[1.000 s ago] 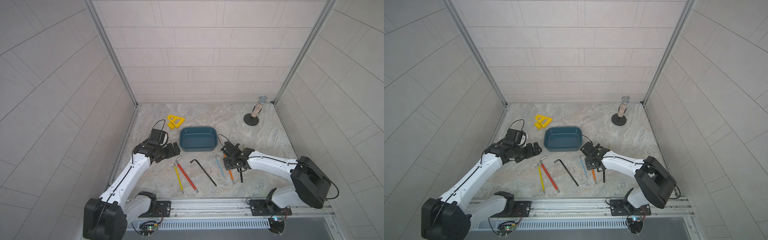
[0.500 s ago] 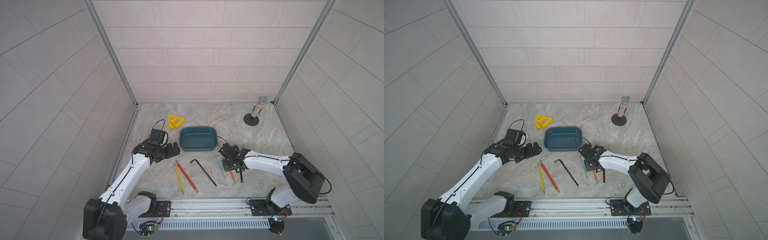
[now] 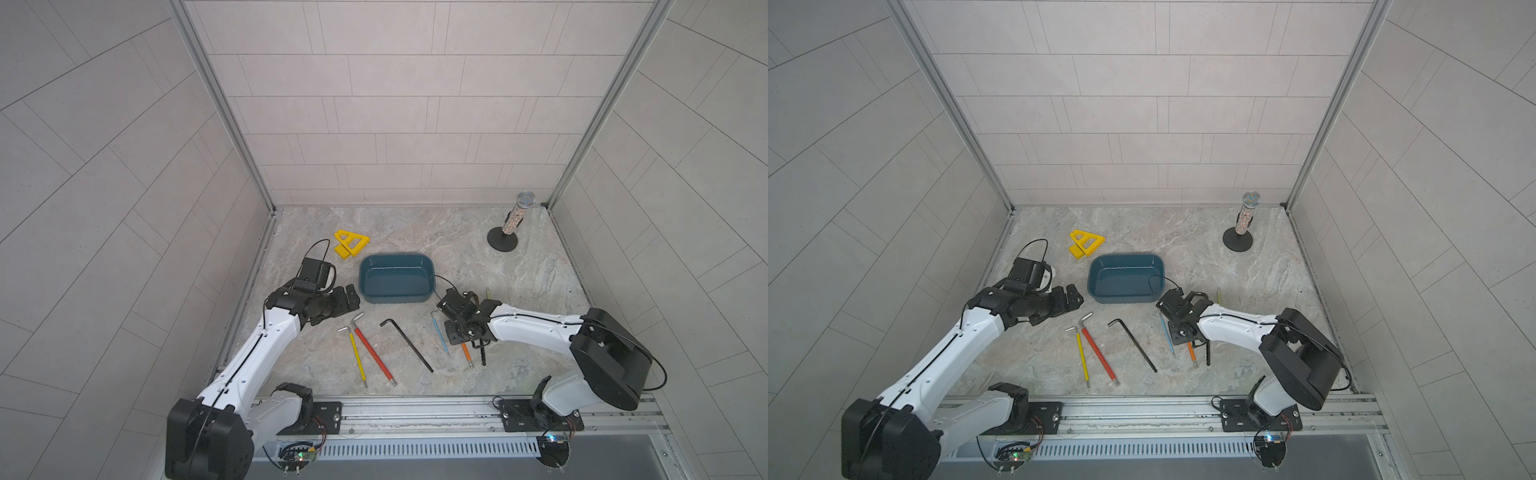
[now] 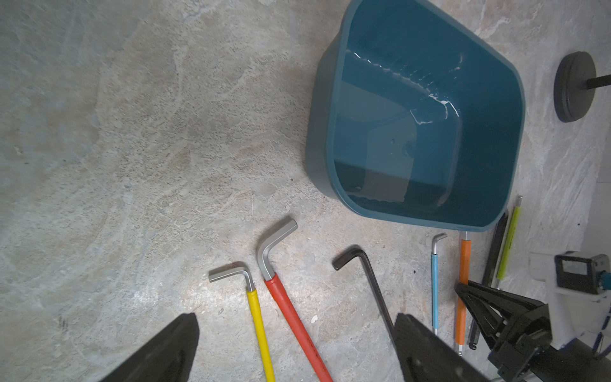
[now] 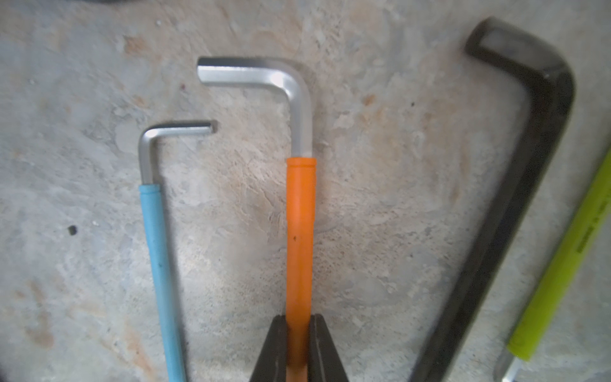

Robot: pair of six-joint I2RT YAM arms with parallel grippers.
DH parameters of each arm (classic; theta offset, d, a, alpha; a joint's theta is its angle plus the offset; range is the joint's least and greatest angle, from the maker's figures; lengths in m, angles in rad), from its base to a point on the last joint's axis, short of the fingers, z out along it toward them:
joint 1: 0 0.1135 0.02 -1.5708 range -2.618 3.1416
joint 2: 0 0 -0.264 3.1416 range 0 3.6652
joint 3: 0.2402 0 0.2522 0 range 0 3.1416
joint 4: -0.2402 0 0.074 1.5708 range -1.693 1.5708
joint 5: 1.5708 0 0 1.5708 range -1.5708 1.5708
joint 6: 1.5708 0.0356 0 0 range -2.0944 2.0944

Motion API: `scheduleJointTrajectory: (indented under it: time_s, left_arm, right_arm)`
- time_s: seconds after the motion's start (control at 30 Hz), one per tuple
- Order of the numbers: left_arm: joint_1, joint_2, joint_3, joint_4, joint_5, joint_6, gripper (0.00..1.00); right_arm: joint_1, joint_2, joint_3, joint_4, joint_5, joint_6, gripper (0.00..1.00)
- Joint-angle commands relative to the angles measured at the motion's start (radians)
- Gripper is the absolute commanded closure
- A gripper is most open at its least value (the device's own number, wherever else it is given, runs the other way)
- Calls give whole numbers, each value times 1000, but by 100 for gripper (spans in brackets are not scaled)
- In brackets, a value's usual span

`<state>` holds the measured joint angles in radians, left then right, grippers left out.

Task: Put the hex key on the desktop into the storage box
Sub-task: Pick up the Allen key from the center of the board, then place the Allen key in the storage box.

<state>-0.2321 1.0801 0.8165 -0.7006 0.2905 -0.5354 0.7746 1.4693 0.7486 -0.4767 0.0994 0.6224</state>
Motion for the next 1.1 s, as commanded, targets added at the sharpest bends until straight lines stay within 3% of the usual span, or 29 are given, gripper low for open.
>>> scheduleJointTrajectory:
  time_s: [0.0,0.2,0.43,0.6,0.83,1.07]
  left_arm:
    - [2,-37,1,7,-4,-23,0]
    - [2,-102,-4,73,28,-93,0]
    - [10,-145,53,83,-36,-46,0]
    - [51,-161,76,95,-31,-36,0]
    - [207,-199,89,99,35,-18,0]
    - [323,-181,91,109,131,-7,0]
  right_arm:
    - [7,-107,6,-43,50,-1,100]
    - [6,-247,66,-130,97,-71,100]
    - [-6,-276,192,-171,112,-277,100]
    - [-59,-169,334,-166,56,-460,100]
    - [-75,60,554,-96,-82,-739,100]
    - [-75,352,837,-172,-133,-888,100]
